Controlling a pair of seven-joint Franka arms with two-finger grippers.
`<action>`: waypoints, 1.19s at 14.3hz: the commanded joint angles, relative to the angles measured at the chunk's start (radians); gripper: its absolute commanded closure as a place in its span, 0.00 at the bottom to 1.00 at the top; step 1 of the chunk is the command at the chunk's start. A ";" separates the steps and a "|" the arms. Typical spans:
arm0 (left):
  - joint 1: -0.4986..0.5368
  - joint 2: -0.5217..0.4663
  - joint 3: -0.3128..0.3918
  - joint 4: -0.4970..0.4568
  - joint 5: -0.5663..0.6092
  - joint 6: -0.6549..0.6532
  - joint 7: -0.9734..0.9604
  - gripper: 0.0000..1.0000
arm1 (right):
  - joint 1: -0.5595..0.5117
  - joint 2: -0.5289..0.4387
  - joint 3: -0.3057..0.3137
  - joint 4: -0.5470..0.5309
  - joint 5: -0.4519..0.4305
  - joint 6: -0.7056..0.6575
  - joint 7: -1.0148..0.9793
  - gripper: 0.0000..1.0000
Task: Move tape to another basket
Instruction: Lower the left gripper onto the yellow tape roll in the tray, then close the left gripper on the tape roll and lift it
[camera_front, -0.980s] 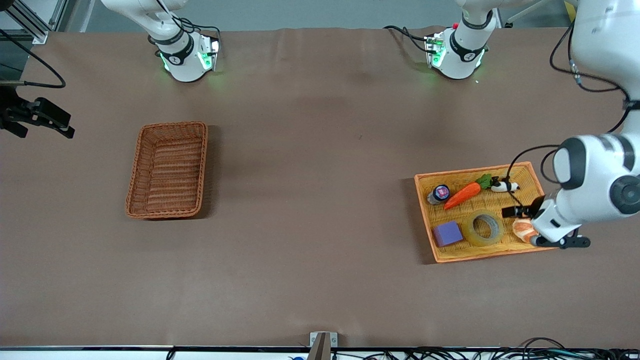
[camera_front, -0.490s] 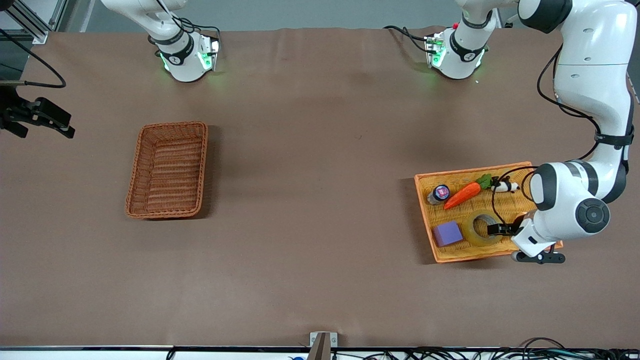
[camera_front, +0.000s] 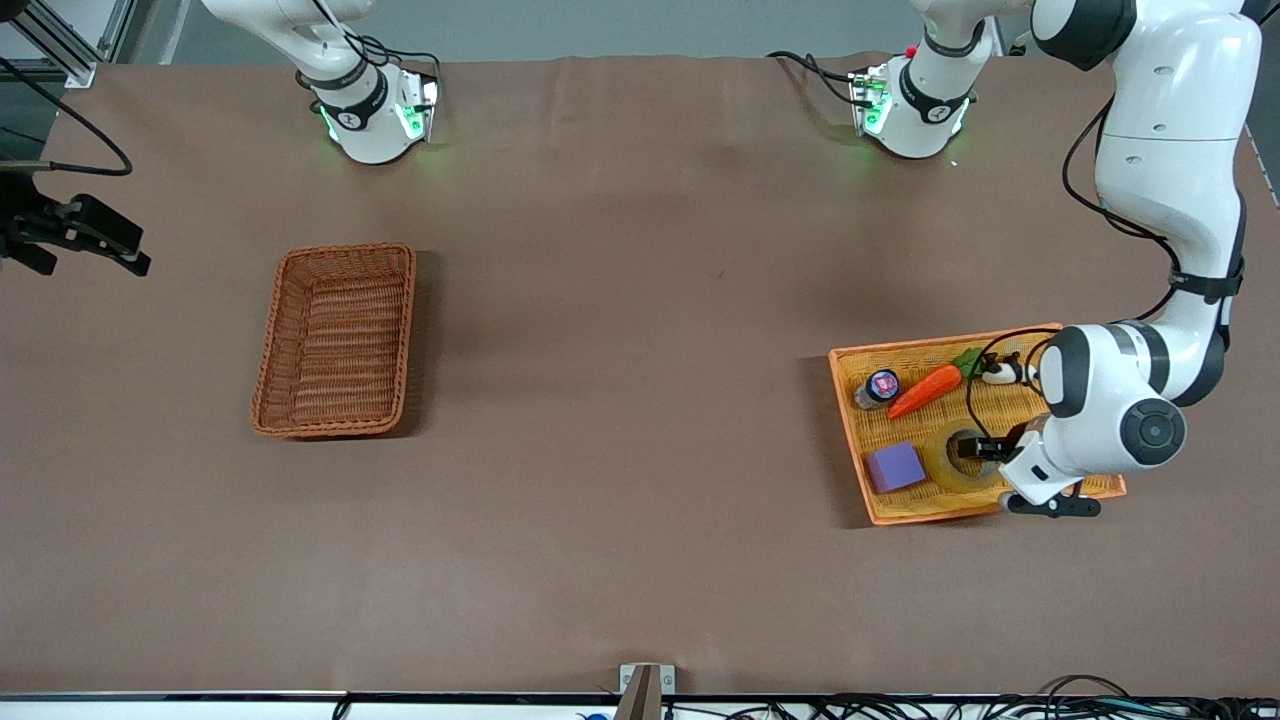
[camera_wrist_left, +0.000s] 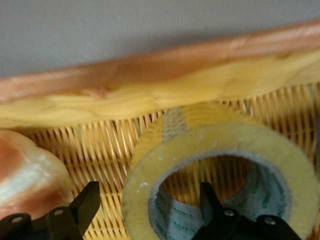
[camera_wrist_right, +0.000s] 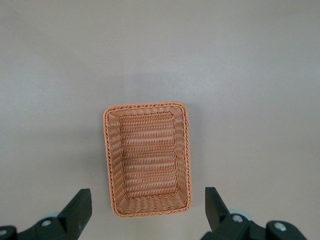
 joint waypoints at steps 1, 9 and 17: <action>0.000 -0.011 -0.001 -0.021 0.022 -0.003 0.005 0.67 | 0.002 -0.013 -0.004 -0.004 0.021 -0.004 -0.009 0.00; 0.007 -0.072 -0.001 -0.019 0.022 -0.004 0.043 1.00 | 0.002 -0.013 -0.004 -0.004 0.021 -0.009 -0.009 0.00; -0.098 -0.238 -0.059 0.053 0.022 -0.234 0.034 1.00 | 0.008 -0.013 -0.003 -0.004 0.019 -0.004 -0.009 0.00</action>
